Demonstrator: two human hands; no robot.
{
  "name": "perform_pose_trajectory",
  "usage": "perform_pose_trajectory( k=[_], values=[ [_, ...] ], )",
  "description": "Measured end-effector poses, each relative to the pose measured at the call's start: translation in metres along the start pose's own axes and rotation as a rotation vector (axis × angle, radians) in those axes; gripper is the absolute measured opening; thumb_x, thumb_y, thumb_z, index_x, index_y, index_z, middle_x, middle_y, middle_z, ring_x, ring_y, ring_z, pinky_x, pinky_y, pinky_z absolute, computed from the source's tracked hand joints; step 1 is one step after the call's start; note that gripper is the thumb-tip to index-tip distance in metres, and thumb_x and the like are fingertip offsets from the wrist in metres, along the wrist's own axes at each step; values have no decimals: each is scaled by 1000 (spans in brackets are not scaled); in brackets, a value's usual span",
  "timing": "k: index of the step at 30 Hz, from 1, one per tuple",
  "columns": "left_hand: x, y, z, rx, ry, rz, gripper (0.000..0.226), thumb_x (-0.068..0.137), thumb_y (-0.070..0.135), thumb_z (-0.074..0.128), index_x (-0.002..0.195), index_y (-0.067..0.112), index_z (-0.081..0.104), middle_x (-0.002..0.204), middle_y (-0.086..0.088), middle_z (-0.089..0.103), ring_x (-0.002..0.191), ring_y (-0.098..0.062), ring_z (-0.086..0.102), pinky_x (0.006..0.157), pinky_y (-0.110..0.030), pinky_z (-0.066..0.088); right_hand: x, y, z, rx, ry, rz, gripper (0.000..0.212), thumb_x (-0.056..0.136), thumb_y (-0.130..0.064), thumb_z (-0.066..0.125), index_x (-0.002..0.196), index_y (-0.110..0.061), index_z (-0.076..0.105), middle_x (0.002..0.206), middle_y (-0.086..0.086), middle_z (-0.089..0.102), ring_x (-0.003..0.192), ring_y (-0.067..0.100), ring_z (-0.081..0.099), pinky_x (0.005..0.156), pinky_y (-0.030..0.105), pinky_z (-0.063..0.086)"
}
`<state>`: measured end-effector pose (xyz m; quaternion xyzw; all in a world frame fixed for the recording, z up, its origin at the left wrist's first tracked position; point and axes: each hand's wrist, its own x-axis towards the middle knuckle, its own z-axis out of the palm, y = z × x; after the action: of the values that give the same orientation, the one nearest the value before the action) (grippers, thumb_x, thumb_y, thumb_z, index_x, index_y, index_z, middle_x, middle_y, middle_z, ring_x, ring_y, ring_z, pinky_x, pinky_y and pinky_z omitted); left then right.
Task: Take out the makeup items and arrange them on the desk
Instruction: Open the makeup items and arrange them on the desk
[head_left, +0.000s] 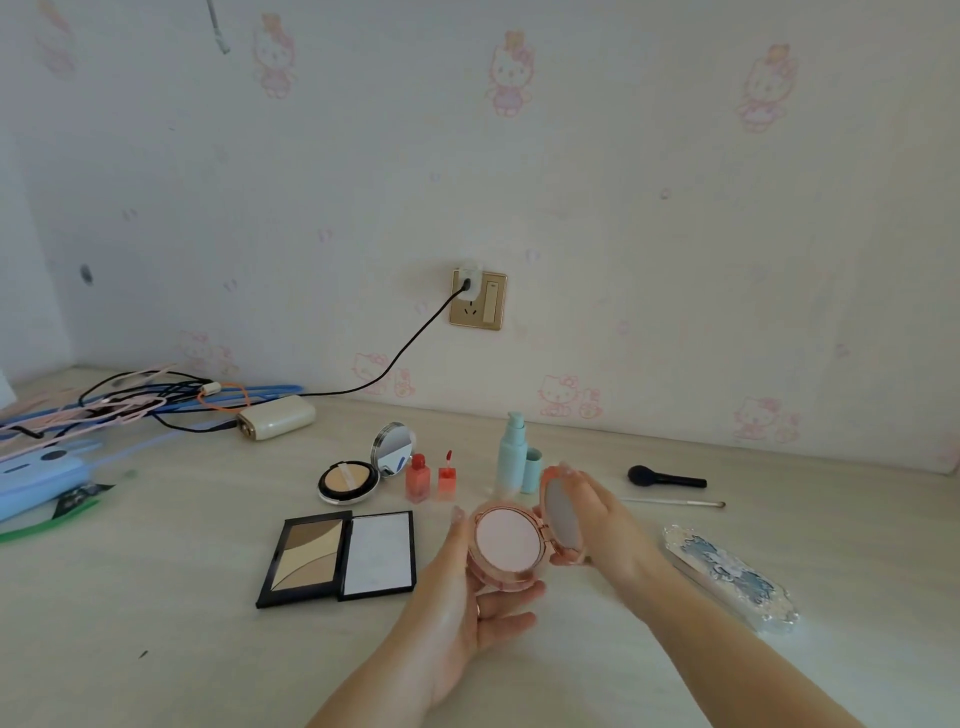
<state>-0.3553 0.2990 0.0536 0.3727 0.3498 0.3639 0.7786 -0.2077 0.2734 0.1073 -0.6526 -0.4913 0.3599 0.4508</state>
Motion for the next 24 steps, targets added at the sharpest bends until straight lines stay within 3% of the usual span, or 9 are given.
perform_pose_trajectory(
  k=[2,4,6,10,14,15,17,19,24],
  values=[
    [0,-3,-5,133,57,82,58,88,51,54,137,23,41,117,-10,66,95,-23,70,67,-37,59,3,3,-1,130,1,104,36,95,-49,36,102,-22,60,96,11,66,74,24,61,80,42,59],
    [0,-5,-11,368,94,167,83,73,45,75,142,33,32,124,2,61,105,-14,63,74,-31,58,8,8,-1,233,23,196,39,93,-52,41,105,-20,59,103,16,68,87,29,67,81,45,58],
    [0,-5,-17,638,89,275,81,62,45,81,132,36,43,118,12,62,103,-3,61,75,-20,53,12,13,-2,270,48,254,40,92,-53,43,102,-18,58,105,19,67,96,33,67,82,47,58],
    [-2,0,-18,874,115,413,50,67,35,81,109,37,55,101,20,60,82,6,61,67,-9,46,20,21,0,299,66,306,44,91,-57,44,103,-16,57,106,21,65,91,33,68,78,46,59],
    [0,1,-19,1079,196,433,52,71,41,73,118,37,51,115,16,50,104,-4,56,85,-16,44,27,27,1,313,93,326,43,91,-57,42,94,-16,56,95,20,68,86,33,70,81,48,57],
    [0,1,-19,1107,207,434,52,75,38,71,122,41,48,112,21,49,106,-2,52,83,-11,40,28,28,1,325,99,325,42,92,-56,42,92,-16,56,92,19,69,85,33,69,83,48,57],
    [-4,4,-17,1132,215,426,38,81,31,68,110,40,45,100,32,46,93,1,49,73,-6,37,32,32,2,345,114,320,47,91,-56,43,93,-12,59,88,18,70,85,33,69,86,49,55],
    [-4,5,-16,1136,215,436,43,83,29,65,121,35,48,106,29,54,81,-4,51,73,-14,43,35,37,3,345,120,313,52,90,-58,45,95,-9,62,85,17,72,88,35,69,90,52,53],
    [-3,5,-15,1182,236,372,58,86,22,59,140,31,36,101,25,45,106,-13,60,78,-16,38,39,42,8,331,123,320,55,90,-60,41,98,-9,62,90,17,72,94,35,68,93,52,51]
  ],
)
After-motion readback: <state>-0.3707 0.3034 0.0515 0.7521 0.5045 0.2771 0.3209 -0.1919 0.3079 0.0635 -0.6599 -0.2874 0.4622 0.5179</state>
